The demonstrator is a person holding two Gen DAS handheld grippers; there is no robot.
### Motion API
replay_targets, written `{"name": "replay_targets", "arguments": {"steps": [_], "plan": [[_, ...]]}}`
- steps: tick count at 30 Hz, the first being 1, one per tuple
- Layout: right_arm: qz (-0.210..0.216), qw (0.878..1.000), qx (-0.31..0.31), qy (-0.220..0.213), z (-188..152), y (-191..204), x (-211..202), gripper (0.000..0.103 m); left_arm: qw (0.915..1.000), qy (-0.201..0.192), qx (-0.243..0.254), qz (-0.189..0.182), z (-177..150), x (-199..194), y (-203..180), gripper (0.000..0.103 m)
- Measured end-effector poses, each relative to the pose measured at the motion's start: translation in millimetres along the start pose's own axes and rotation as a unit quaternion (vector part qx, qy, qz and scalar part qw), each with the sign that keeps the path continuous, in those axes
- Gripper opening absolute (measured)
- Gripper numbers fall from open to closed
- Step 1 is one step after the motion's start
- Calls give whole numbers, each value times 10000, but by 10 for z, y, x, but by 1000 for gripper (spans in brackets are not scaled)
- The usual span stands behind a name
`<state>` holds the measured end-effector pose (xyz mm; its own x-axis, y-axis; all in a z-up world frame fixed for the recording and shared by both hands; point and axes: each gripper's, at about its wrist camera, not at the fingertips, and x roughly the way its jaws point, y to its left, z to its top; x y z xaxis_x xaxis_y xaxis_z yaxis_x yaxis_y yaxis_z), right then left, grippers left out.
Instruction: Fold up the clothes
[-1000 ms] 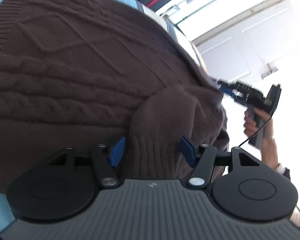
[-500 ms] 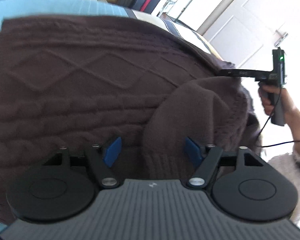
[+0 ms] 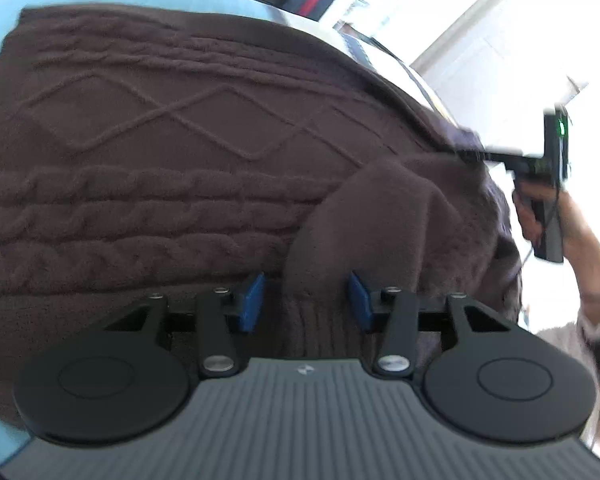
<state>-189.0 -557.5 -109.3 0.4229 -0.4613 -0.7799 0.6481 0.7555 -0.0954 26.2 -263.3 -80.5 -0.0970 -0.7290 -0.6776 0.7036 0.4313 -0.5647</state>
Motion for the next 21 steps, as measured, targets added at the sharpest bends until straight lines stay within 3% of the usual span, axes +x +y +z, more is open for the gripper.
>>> {"name": "replay_targets", "arguments": {"steps": [1,2,3,6,9,13,16,18,19,20,21], "plan": [[-64,10000,-59,38,-11,9,27,33,10000,-10,-1,3,-5,0,6,16],[-68,10000,1,0,-8,-18,17,30,9999,-53,109,37,-12,-16,-29,15],[-60,9999,86,-53,-3,-52,-2,19,9996,-104,235,75,-21,-35,-70,15],[-12,9986,407,-330,41,-153,-103,14,9993,-188,330,45,-26,-105,-168,13],[99,9947,819,-619,125,-246,-216,14,9984,-482,311,-14,27,-245,-186,13],[461,9839,1381,-1036,391,-367,-287,14,9945,-1005,267,93,355,-429,-157,13],[743,9714,1819,-1337,625,-500,-218,14,9830,-1527,504,882,685,-562,-209,14],[1179,9596,2156,-1372,715,-631,-103,19,9786,-1571,375,1277,809,-528,-125,17],[1486,9510,2343,-1364,720,-704,-30,25,9761,-1579,294,1461,869,-507,-76,26],[1791,9411,2527,-1354,725,-777,42,24,9750,-1566,18,1576,868,-440,46,34],[1778,9369,2706,-1317,661,-845,52,33,9754,-1529,-249,1567,828,-370,199,35]]}}
